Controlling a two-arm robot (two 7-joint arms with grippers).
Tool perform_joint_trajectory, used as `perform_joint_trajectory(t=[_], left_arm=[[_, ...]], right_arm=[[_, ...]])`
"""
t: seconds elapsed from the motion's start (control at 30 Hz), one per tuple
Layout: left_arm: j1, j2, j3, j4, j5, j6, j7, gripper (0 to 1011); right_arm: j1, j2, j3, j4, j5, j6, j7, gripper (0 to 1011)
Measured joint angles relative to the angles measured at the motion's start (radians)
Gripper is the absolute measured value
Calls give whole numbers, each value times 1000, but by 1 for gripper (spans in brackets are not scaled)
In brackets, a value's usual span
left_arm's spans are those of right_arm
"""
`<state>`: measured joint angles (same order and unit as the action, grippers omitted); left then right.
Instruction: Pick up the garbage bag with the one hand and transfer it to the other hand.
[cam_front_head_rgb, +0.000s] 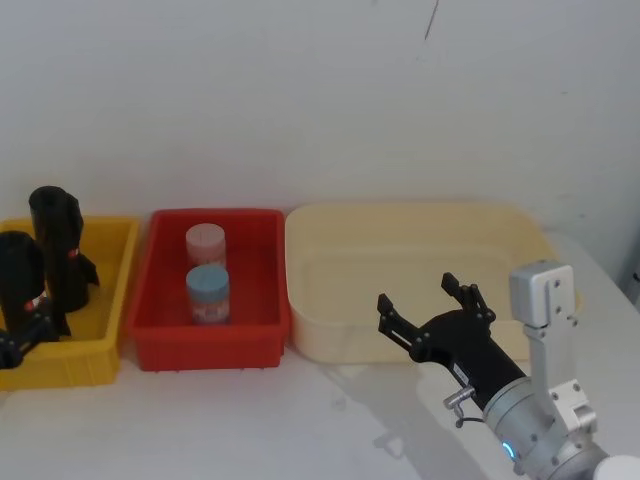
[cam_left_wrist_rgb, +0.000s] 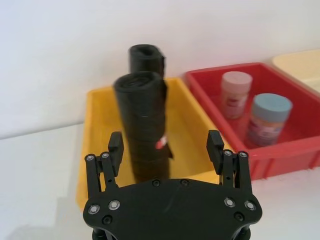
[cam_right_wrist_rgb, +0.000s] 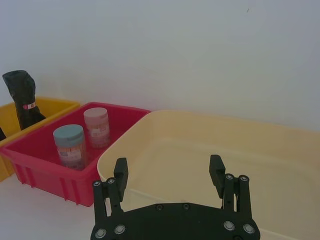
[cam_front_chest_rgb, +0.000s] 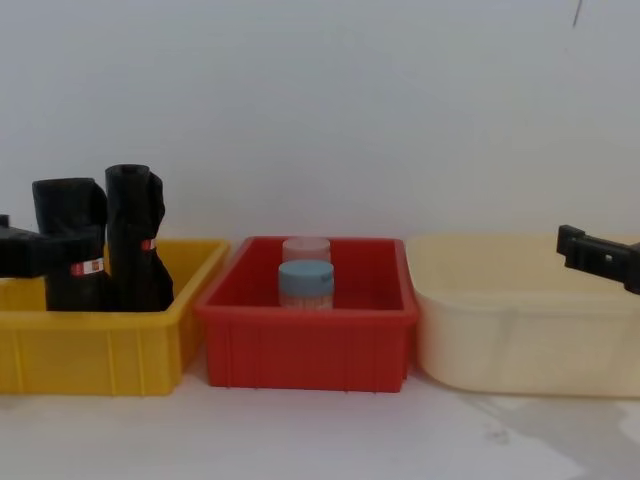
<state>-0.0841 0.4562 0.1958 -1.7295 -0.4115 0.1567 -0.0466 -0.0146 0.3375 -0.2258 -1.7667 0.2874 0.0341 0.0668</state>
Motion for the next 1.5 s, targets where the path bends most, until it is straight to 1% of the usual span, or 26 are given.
perform_joint_trajectory(t=[0.13,0.4,0.63,0.9,1.1,1.27,1.3,1.4,1.47,1.5], left_arm=[[-23,-2,-12,30,-4,18,2,1001],[-71,-6,-14,86,0,38,-4,1001],[-120,-9,-2,140,13,46,-26,1001],[-177,-14,20,200,24,43,-76,1001],[-209,-20,34,234,27,35,-113,1001],[-225,-23,41,251,29,31,-133,1001],[-227,-24,42,253,29,30,-136,994],[-236,-26,47,263,30,28,-148,906],[-239,-26,48,266,30,27,-152,874],[-241,-27,49,269,30,26,-155,840]], right_arm=[[0,0,0,0,0,0,0,1000],[0,0,0,0,0,0,0,1000],[0,0,0,0,0,0,0,1000],[0,0,0,0,0,0,0,1000],[0,0,0,0,0,0,0,1000],[0,0,0,0,0,0,0,1000],[0,0,0,0,0,0,0,1000],[0,0,0,0,0,0,0,1000],[0,0,0,0,0,0,0,1000],[0,0,0,0,0,0,0,1000]])
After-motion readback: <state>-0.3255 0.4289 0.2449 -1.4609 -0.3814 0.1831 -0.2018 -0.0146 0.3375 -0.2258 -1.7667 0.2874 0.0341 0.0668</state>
